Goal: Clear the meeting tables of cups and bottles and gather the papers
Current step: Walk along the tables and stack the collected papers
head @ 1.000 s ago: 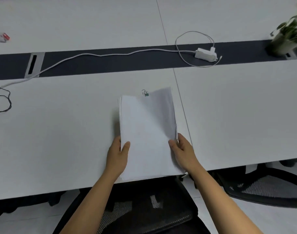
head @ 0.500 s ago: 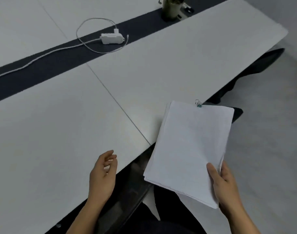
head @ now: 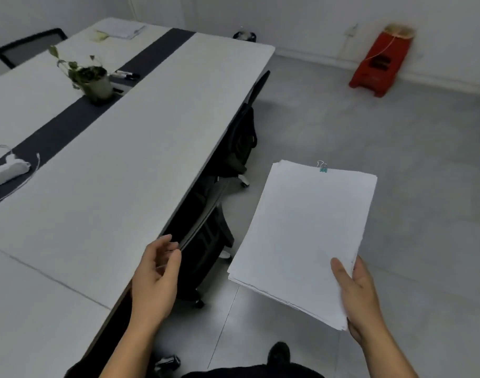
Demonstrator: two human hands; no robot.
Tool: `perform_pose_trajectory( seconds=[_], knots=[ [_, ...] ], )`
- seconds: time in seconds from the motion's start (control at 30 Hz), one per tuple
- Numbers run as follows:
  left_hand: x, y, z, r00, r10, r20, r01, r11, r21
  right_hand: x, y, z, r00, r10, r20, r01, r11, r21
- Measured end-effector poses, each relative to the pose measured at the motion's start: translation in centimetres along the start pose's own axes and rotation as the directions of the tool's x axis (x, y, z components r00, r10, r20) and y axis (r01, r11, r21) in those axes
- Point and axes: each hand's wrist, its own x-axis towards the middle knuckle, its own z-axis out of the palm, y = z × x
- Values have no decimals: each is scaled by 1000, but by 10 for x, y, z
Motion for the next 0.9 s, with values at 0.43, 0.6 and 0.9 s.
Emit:
perform_pose_trajectory(
  seconds=[0.43, 0.6, 0.9],
  knots=[
    [86, 99, 205, 993, 54, 105, -53, 998, -20, 186, -78, -107, 989, 34, -144, -24, 998, 66],
    [179, 111, 308, 997, 10, 77, -9, 1000, -22, 314, -120, -106, 984, -10, -178, 6, 1000, -23],
    [390, 243, 492, 965, 101, 241, -97, 995, -31, 554, -254, -120, 958, -45, -282, 49, 999, 6]
  ],
)
